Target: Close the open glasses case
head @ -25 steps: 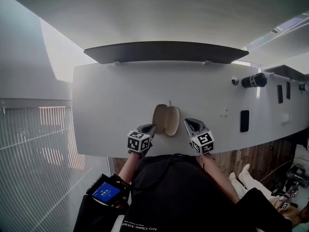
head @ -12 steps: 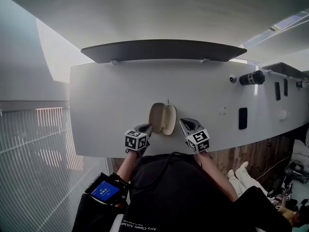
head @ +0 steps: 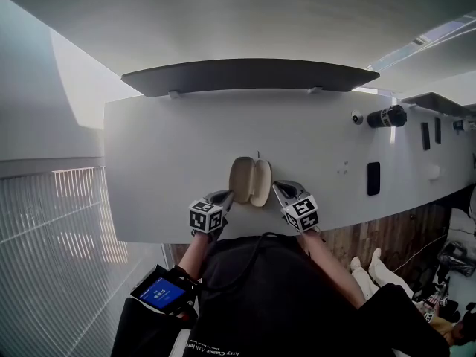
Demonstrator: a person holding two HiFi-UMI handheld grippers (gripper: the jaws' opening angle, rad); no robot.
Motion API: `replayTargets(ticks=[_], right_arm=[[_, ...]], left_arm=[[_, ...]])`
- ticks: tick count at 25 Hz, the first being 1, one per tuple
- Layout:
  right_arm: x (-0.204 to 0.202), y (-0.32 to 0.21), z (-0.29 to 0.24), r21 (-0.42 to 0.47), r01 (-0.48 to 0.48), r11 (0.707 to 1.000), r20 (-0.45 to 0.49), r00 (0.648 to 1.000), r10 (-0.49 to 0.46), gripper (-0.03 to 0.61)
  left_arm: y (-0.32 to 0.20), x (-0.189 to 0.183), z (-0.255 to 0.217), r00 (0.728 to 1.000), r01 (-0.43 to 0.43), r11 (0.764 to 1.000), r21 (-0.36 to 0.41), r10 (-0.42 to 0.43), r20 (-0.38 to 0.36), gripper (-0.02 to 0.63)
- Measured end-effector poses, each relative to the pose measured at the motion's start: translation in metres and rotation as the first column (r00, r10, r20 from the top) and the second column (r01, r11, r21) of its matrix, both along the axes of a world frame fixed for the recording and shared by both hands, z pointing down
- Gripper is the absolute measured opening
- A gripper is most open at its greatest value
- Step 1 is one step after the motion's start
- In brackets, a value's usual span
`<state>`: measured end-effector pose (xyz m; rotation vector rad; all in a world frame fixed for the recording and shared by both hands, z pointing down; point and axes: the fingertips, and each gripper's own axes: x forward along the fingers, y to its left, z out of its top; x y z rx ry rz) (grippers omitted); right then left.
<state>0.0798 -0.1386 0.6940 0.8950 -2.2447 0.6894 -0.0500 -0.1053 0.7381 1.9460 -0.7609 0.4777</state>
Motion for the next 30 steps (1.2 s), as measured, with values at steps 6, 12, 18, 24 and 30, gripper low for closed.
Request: replayTargets(ticks=[6, 12, 18, 24, 30], right_arm=[[-0.004, 0.004, 0.002, -0.021, -0.004, 1.000, 0.020, 1.000, 0.005, 0.005], [0.001, 0.004, 0.011, -0.034, 0.006, 0.999, -0.034, 0.999, -0.008, 0.005], [0.000, 0.006, 0.015, -0.040, 0.031, 0.999, -0.036, 0.999, -0.032, 0.005], [-0.006, 0.007, 0.008, -0.031, 0.064, 0.997, 0.012, 0.998, -0.064, 0.005], [-0.016, 0.008, 0.000, -0.017, 0.130, 0.991, 0.050, 0.990, -0.129, 0.005]], left_arm=[[0.002, 0.004, -0.003, 0.998, -0.029, 1.000, 0.002, 0.029, -0.049, 0.059], [0.003, 0.007, -0.007, 0.996, -0.032, 0.999, 0.003, 0.032, -0.079, 0.090], [0.006, 0.004, -0.011, 0.995, -0.043, 0.999, 0.018, 0.045, -0.089, 0.103], [0.006, -0.002, -0.008, 0.997, -0.017, 1.000, 0.010, 0.018, -0.078, 0.103], [0.010, -0.010, -0.001, 0.998, -0.005, 1.000, -0.005, 0.005, -0.067, 0.095]])
